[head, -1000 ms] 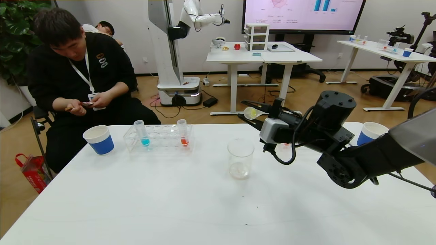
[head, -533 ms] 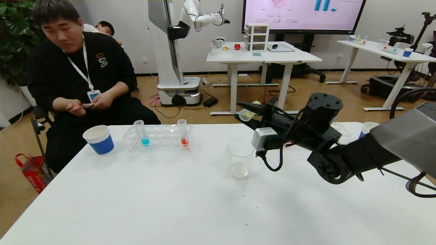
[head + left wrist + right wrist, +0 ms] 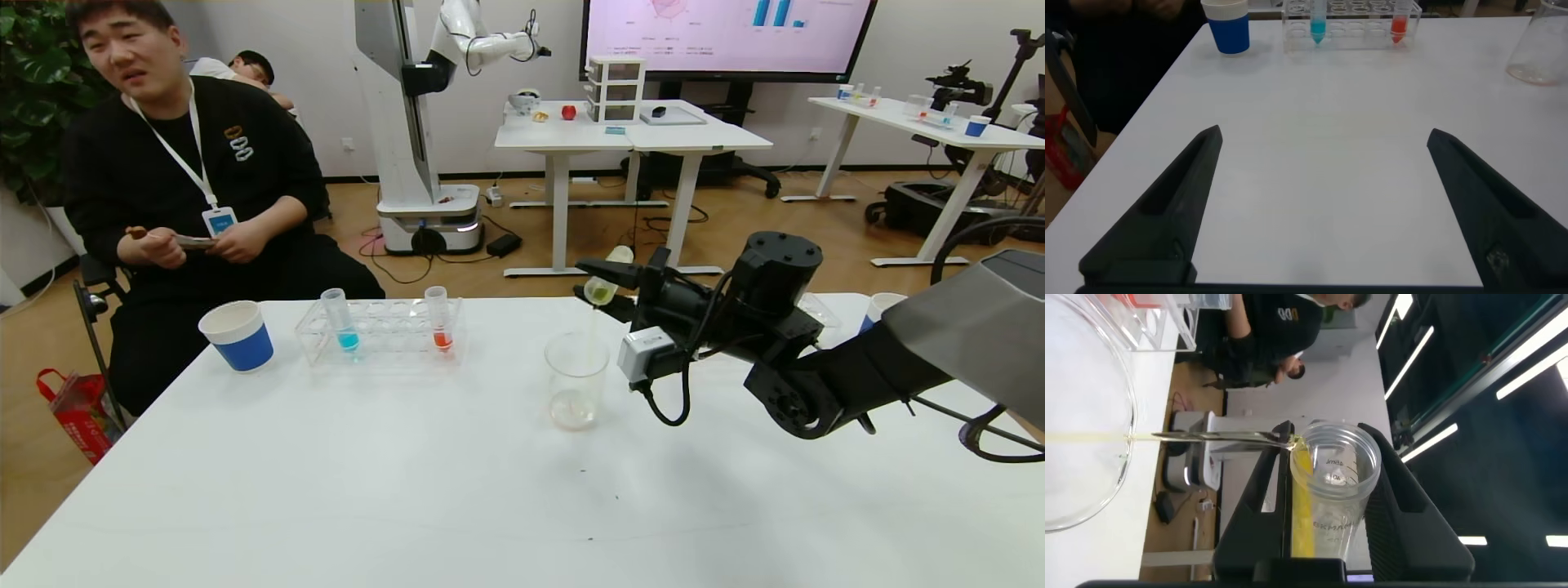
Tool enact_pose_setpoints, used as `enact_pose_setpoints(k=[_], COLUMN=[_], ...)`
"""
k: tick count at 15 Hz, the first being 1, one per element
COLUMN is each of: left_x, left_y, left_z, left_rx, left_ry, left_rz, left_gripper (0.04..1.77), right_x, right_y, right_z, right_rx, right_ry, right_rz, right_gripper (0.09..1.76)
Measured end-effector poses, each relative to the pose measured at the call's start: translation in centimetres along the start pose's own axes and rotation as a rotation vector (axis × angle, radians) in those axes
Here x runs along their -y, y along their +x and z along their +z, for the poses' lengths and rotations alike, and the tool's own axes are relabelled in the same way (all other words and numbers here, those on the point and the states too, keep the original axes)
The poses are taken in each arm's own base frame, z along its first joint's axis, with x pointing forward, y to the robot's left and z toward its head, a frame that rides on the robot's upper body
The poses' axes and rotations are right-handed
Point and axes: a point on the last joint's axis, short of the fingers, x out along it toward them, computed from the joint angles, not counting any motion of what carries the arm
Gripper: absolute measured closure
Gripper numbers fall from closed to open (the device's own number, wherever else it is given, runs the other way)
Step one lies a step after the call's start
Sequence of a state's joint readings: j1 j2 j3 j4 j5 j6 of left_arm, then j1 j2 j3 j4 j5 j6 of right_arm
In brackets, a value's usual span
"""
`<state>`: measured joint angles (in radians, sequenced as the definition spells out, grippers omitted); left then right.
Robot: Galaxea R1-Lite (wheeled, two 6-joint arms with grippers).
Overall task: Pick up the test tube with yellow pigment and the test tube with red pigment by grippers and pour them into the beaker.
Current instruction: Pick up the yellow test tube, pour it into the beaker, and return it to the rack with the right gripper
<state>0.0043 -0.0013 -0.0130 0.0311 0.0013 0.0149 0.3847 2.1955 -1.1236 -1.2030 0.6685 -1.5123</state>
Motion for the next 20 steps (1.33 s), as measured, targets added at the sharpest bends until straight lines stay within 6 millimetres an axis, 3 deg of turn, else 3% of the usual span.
enact_pose_setpoints(k=[20], left_x=[0.00], left_y=[0.00], left_z=[-0.01], left_rx=[0.000], left_ry=[0.000], left_rz=[0.000], left_gripper=[0.06], right_x=[-0.58], right_y=[0.63], right_z=[-0.73], right_rx=[0.061], right_ry=[-0.327], right_rz=[0.005], right_gripper=[1.34])
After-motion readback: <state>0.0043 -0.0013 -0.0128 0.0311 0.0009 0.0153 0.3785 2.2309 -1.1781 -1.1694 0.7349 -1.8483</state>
